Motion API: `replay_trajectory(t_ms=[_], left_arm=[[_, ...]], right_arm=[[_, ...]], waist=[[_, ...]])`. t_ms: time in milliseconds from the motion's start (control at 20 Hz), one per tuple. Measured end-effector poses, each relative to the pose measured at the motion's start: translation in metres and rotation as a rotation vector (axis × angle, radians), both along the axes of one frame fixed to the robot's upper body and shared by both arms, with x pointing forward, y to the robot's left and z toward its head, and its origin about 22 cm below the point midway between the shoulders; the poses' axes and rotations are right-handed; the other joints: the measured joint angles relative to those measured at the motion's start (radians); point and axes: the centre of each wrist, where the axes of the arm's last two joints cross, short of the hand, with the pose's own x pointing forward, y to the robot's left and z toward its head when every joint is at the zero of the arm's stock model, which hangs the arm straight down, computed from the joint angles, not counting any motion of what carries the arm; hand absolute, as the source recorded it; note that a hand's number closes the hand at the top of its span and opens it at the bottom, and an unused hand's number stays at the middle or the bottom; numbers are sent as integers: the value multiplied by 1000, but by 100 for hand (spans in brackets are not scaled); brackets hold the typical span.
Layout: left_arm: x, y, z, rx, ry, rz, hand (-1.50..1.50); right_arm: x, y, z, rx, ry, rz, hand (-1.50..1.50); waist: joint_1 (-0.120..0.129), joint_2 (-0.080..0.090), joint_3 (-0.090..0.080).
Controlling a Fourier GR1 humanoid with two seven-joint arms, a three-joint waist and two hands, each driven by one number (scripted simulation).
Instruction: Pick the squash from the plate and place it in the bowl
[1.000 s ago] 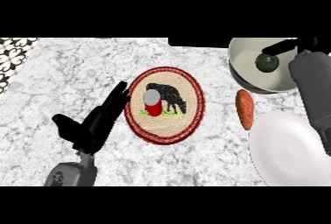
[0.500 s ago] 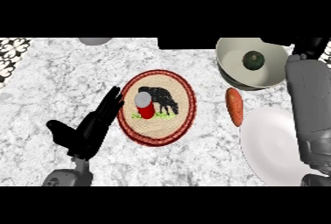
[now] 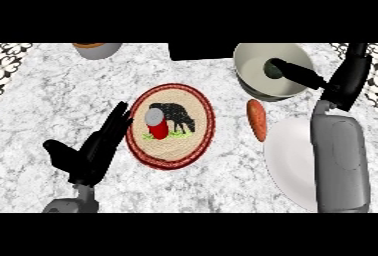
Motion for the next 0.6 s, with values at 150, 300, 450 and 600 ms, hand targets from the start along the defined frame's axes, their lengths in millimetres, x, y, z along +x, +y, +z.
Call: replay_trajectory(t_ms=[150,300,450,600], left_arm=[[1,-2,2,1,-1,6,0],[-1,3,2,-2,3,15,0],[-1,3,2,-4,1,24,0],[-1,6,2,0,1,32,0]], right_arm=[[-29,7,-13,-22,-16,28,150],[-60,14,-30,-41,-7,52,150],[-96,23,-49,-32,19,79,150],[-135,37,-71,-27,76,116,150]], waist=[[-6,-2,0],[-13,-6,0],[-22,-5,1],[-26,-1,1]])
